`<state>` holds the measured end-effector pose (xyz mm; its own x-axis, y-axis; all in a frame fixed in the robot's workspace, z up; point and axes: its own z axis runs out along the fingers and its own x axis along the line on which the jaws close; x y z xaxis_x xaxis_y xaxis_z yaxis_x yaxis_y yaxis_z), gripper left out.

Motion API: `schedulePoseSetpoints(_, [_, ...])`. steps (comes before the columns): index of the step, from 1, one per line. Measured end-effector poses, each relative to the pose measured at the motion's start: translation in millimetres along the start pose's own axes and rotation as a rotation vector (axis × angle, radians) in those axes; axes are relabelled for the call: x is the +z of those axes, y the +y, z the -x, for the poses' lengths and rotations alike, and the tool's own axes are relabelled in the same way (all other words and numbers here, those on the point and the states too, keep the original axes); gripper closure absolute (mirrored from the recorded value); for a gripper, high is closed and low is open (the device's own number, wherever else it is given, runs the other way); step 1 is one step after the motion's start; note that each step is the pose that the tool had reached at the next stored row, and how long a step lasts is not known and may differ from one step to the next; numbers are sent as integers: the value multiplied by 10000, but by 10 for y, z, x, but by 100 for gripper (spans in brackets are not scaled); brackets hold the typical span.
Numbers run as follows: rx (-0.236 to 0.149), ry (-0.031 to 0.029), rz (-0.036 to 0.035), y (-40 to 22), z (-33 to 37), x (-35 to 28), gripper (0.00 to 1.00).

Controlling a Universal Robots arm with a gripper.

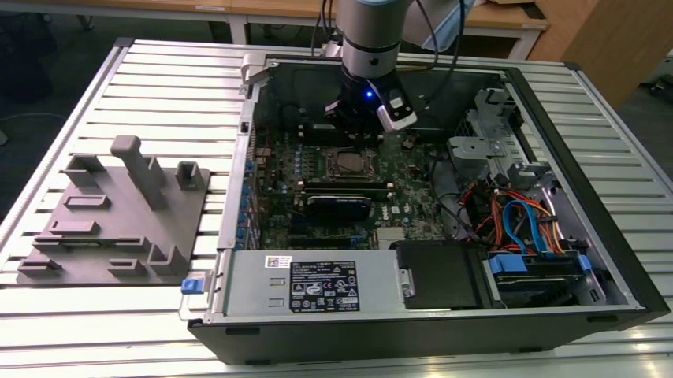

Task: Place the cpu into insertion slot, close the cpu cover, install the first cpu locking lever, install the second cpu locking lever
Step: 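Install the first cpu locking lever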

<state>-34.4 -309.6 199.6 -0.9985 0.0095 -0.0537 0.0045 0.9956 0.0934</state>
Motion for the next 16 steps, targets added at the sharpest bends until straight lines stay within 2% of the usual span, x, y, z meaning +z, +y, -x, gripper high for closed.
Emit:
schedulePoseSetpoints(2, [0,0,-7,0,0,-1,90])
schedulePoseSetpoints(6, [-6,3,-118,-2,0,12,90])
schedulePoseSetpoints(9, [-9,4,-158,-3,1,21,90])
schedulePoseSetpoints(16, [-8,-5,-150,0,4,13,90])
